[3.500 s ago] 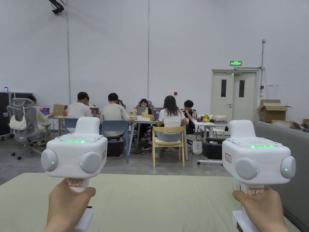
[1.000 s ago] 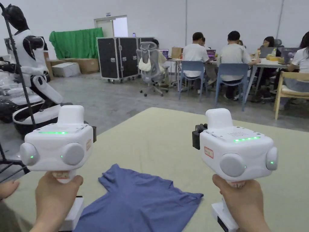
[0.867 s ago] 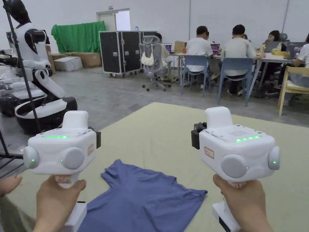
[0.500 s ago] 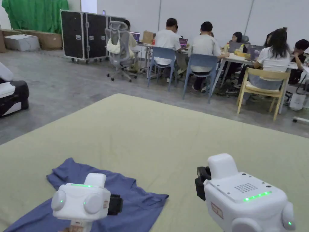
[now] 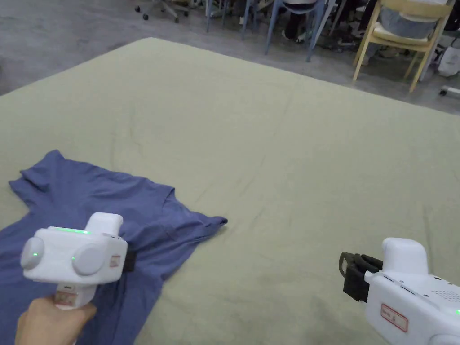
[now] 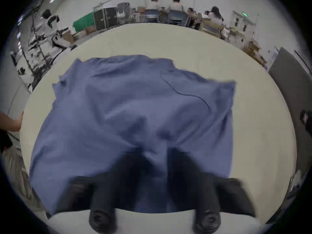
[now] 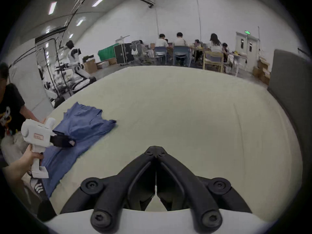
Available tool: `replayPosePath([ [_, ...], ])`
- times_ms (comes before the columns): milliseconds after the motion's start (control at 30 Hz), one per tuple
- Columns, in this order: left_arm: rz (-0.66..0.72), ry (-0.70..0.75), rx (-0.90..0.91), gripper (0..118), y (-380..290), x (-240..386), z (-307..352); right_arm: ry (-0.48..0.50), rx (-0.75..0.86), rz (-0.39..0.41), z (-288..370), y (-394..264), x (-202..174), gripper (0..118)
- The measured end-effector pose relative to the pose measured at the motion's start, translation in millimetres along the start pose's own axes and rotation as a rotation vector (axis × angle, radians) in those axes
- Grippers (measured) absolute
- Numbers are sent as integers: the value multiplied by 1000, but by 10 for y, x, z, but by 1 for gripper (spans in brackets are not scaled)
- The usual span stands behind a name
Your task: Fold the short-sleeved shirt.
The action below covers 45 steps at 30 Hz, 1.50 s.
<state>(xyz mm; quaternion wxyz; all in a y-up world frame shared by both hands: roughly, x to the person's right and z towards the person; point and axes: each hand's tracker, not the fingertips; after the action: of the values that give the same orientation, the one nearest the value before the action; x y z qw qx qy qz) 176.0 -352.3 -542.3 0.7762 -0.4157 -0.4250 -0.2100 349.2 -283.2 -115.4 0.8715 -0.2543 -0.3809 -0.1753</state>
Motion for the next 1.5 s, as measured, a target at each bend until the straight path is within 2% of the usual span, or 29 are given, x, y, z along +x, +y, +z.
replayPosePath([
  [100,218,7,-16,0,-2,-411,-114,-2,-2,-38,90,-70,175,3],
  [167,400,-110,18,0,-56,-478,-36,-16,2,-59,179,-98,310,3],
  [200,453,-113,34,0,-78,-448,12,-19,9,-72,262,-103,377,3],
  [267,429,-138,129,0,-82,-242,241,-32,26,-103,446,-119,535,3],
  [300,364,-150,160,0,-27,-51,390,-39,47,-122,570,-129,625,3],
  [367,211,-63,194,0,72,381,664,-69,91,-153,829,-130,788,3],
  [400,155,-89,198,0,138,583,802,-91,117,-171,974,-128,877,3],
  [467,131,-255,237,0,215,953,1013,-143,165,-222,1266,-122,1018,3],
  [533,43,-350,263,0,351,1420,1172,-153,219,-265,1587,-135,1171,3],
  [633,-204,-459,299,0,448,2466,1423,-242,275,-246,2146,-160,1339,3],
  [700,-352,-592,282,0,383,3162,1546,-311,289,-213,2552,-191,1417,3],
  [800,-617,-764,210,0,-13,4110,1646,-393,313,-199,3075,-288,1554,3],
  [900,-897,-828,87,0,-684,4810,1677,-482,316,-192,3436,-413,1696,3],
  [1067,-1253,-838,-104,0,-1745,5279,1541,-527,301,-228,3616,-657,1897,3],
  [1200,-1403,-745,-132,0,-2132,5358,1375,-511,272,-269,3469,-835,2035,3],
  [1267,-1360,-768,-131,0,-2082,5383,1311,-496,252,-283,3366,-885,2070,3],
  [1367,-1188,-845,-251,11,-1900,5337,1250,-458,239,-304,3263,-912,2029,3],
  [1400,-1133,-877,-269,21,-1859,5269,1246,-441,239,-310,3244,-910,2018,3],
  [1433,-1067,-902,-297,35,-1823,5191,1266,-429,241,-314,3233,-907,1994,3],
  [1500,-974,-883,-316,80,-1700,4956,1375,-406,247,-317,3237,-899,1915,3],
])
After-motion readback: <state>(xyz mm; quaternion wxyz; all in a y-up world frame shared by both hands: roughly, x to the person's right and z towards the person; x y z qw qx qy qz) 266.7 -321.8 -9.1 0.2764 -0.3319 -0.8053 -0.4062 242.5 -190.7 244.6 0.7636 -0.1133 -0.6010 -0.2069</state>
